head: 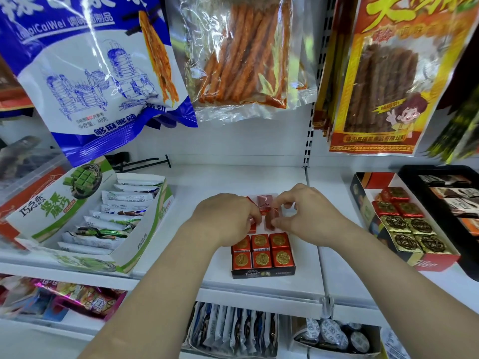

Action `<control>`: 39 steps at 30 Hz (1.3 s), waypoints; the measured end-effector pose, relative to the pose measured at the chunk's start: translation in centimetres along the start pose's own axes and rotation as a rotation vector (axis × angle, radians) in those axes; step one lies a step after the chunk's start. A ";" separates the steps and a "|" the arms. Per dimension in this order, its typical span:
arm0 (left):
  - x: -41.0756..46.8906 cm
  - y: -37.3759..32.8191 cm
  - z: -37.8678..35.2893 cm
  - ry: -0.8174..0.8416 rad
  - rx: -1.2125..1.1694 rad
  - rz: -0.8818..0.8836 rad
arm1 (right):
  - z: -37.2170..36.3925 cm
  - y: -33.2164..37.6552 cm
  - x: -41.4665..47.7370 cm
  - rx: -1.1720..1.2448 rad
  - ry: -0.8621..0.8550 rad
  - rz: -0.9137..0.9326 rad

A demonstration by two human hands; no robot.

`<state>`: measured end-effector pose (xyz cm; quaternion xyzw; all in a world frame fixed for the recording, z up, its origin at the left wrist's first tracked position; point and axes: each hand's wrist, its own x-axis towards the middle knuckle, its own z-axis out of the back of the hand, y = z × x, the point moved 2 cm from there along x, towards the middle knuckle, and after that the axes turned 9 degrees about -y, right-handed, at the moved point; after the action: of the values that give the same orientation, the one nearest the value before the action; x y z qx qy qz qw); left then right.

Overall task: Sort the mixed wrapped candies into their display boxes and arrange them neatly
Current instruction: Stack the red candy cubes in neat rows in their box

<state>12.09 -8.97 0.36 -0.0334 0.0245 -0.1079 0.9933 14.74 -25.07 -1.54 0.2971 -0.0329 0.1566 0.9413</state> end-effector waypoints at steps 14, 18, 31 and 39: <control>-0.3 0.2 0.5 -0.118 -0.258 0.065 | -0.4 -0.1 0.2 -0.118 0.019 -0.047; -0.1 0.0 0.0 -0.148 -0.342 0.105 | -0.2 0.1 0.4 -0.144 0.004 -0.007; 1.4 -0.2 -0.8 -0.304 -0.872 0.289 | 0.9 0.1 0.3 0.415 0.009 -0.137; 1.3 0.0 -0.7 -0.176 -0.848 0.161 | 0.8 -0.6 0.5 0.511 -0.002 -0.219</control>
<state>13.31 -9.28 -0.34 -0.4452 -0.0155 -0.0076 0.8952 15.40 -25.85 -1.13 0.5268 0.0389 0.0566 0.8472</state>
